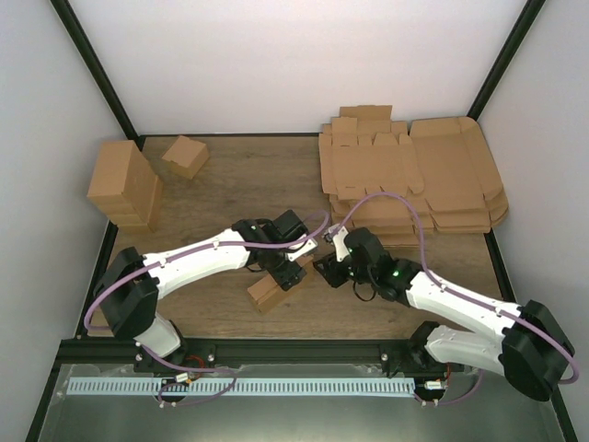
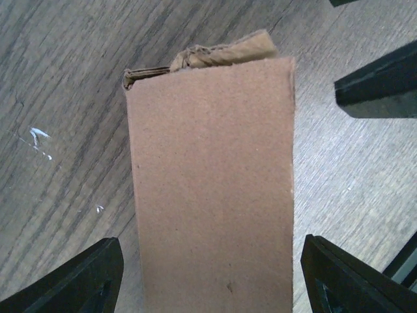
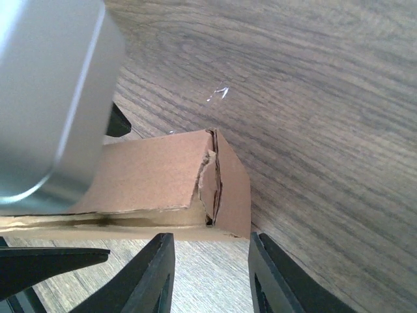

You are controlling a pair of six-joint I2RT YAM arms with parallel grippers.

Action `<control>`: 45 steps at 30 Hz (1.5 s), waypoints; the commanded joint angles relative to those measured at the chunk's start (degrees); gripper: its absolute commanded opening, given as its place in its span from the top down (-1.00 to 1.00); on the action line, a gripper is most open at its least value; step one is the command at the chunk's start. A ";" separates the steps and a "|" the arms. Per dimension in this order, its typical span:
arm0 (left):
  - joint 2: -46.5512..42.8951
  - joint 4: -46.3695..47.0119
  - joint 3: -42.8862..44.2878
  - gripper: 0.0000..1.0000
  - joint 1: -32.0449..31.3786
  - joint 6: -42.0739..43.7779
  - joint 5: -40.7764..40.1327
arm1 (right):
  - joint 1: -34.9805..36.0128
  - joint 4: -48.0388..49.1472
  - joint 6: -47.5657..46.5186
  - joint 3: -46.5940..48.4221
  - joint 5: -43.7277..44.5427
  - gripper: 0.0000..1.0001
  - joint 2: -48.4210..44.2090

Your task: Fold the paper box

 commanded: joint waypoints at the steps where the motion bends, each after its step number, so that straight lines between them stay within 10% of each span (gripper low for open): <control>1: -3.36 -0.65 2.59 -0.58 -0.21 -1.45 1.25 | 0.46 -2.02 2.59 3.65 0.05 0.27 -2.29; 10: -16.55 1.63 0.20 -0.53 2.14 -15.72 7.31 | -9.92 -1.61 6.16 6.96 -15.29 0.25 -2.51; 20: -37.75 22.31 -21.48 0.92 13.66 -39.34 26.91 | -20.63 -3.77 5.78 18.94 -47.26 0.65 13.00; 25: -43.55 33.25 -31.69 0.93 15.77 -49.12 32.91 | -20.69 -6.44 4.46 24.45 -56.11 0.98 22.30; 45: -52.47 55.06 -54.22 0.92 17.24 -61.78 37.79 | -17.92 0.03 4.87 20.74 -62.89 0.98 34.14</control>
